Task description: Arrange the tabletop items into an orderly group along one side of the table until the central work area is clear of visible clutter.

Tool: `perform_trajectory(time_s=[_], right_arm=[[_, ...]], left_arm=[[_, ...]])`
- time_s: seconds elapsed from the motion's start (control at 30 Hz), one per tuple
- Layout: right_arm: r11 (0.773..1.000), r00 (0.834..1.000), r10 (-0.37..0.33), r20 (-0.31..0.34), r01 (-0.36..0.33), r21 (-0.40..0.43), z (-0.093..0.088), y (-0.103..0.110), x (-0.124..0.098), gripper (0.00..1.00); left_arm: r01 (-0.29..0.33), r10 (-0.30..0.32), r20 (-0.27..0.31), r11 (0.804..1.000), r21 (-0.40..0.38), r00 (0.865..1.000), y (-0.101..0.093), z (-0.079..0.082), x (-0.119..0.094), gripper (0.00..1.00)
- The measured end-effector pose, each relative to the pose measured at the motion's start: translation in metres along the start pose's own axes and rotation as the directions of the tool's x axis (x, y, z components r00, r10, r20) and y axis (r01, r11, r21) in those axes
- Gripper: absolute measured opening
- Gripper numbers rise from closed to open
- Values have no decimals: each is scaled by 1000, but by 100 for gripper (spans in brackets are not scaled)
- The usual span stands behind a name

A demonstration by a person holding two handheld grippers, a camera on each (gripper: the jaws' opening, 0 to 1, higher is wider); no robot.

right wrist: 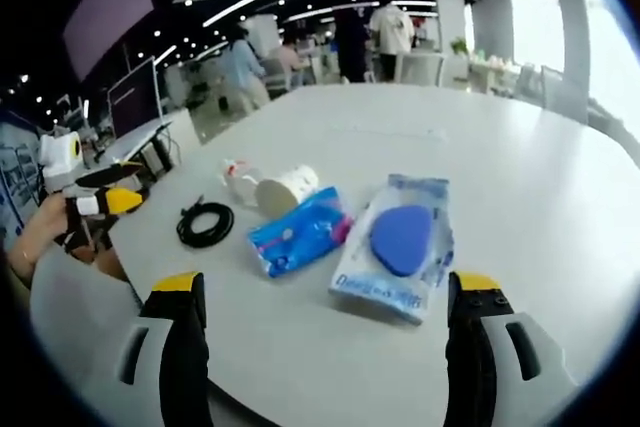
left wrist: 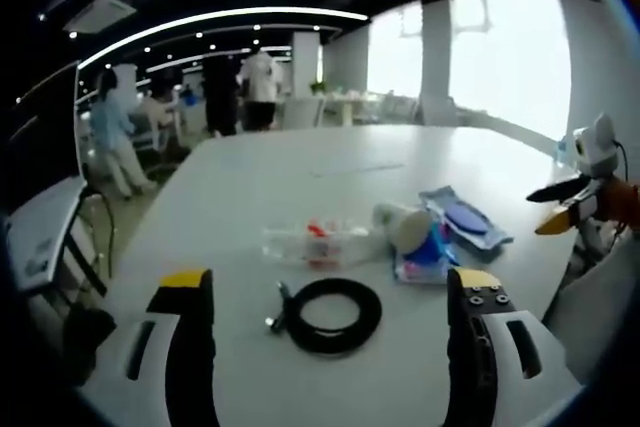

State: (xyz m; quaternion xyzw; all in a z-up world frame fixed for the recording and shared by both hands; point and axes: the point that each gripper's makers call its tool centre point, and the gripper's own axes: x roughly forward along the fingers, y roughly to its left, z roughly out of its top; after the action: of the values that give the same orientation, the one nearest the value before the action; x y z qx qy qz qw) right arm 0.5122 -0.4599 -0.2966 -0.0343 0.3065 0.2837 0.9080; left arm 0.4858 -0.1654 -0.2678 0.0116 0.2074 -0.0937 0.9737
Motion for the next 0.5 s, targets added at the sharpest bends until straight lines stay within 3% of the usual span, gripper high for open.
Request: perform_trajectory(time_s=[0.37,0.5], right_arm=[[1000,1000,8,-12,-8,5,-3,1,1,100],[1000,1000,8,-15,-7,7,-3,1,1,100]], left_arm=[[60,-60,2,998,-19,998,-10,2,2,94],[78,-78,-7,997,18,997,-12,6,5,94]])
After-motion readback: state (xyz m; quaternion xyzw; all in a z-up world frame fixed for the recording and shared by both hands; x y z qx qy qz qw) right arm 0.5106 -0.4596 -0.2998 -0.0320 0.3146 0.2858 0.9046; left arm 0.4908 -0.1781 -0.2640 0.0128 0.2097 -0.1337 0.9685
